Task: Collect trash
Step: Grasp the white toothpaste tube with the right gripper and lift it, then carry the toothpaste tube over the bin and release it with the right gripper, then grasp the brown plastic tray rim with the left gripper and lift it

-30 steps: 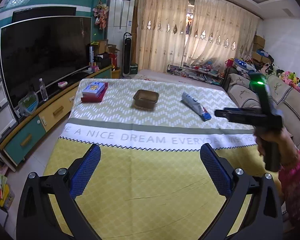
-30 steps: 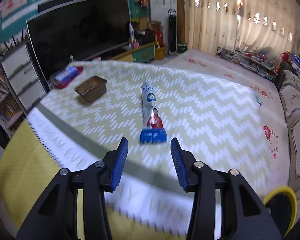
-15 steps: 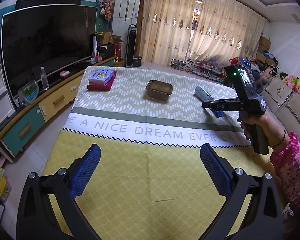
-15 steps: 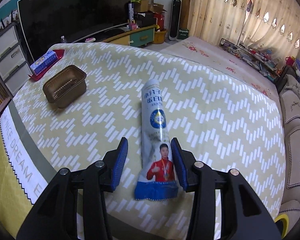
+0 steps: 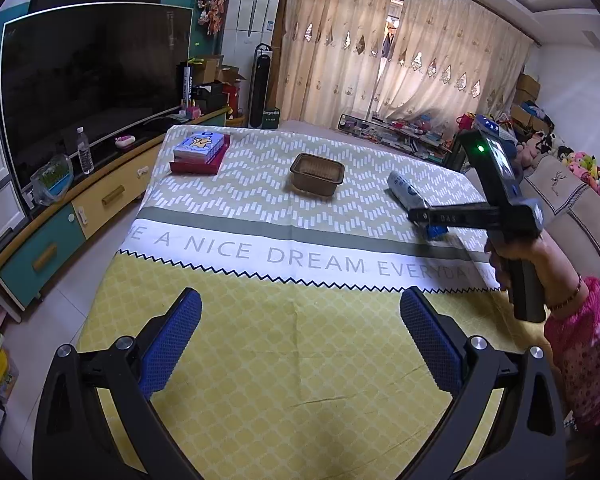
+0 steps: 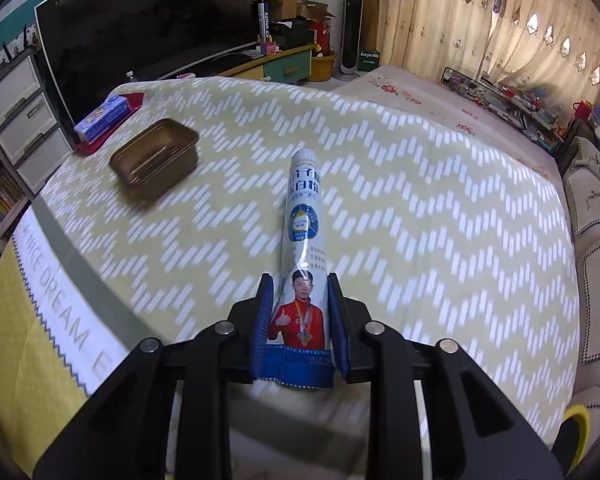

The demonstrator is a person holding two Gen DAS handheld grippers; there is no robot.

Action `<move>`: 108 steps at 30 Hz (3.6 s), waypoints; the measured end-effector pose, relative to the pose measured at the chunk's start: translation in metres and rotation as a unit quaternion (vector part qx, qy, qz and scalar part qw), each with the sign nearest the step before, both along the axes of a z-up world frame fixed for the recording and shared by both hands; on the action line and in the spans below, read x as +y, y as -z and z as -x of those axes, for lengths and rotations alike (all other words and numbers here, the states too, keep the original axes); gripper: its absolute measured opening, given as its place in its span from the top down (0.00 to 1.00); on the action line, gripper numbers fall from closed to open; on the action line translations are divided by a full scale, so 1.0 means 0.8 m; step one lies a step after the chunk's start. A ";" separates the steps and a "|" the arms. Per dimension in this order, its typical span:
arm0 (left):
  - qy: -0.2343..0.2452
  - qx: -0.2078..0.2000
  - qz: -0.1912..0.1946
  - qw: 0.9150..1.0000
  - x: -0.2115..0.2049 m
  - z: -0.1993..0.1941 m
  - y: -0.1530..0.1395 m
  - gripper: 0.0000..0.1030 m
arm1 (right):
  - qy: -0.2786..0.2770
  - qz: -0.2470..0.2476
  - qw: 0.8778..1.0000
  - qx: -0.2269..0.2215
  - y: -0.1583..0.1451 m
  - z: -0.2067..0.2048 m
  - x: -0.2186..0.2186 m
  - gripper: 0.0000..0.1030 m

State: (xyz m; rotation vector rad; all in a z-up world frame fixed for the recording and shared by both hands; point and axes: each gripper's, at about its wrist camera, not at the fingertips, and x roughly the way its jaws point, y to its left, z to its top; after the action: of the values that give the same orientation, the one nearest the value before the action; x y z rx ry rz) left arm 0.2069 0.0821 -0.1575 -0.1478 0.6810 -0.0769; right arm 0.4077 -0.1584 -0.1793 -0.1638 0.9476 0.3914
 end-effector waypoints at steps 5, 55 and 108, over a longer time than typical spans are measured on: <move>0.006 -0.004 0.001 1.000 -0.004 0.005 -0.003 0.05 | 0.002 -0.019 1.000 0.013 -0.002 0.041 -0.014 0.76; 0.097 0.020 -0.037 0.994 -0.120 -0.058 -0.029 0.05 | 0.280 -0.089 0.953 -0.079 -0.009 0.294 -0.309 0.52; 0.109 0.063 -0.104 0.987 -0.136 -0.226 0.010 0.94 | 0.201 -0.115 0.971 -0.055 0.010 0.267 -0.230 0.49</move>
State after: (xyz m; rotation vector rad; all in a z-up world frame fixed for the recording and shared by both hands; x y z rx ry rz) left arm 0.3877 -0.0266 -0.1653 0.1231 0.8253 -0.2065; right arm 0.1940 -0.3427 -0.1873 0.2143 0.7951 0.1135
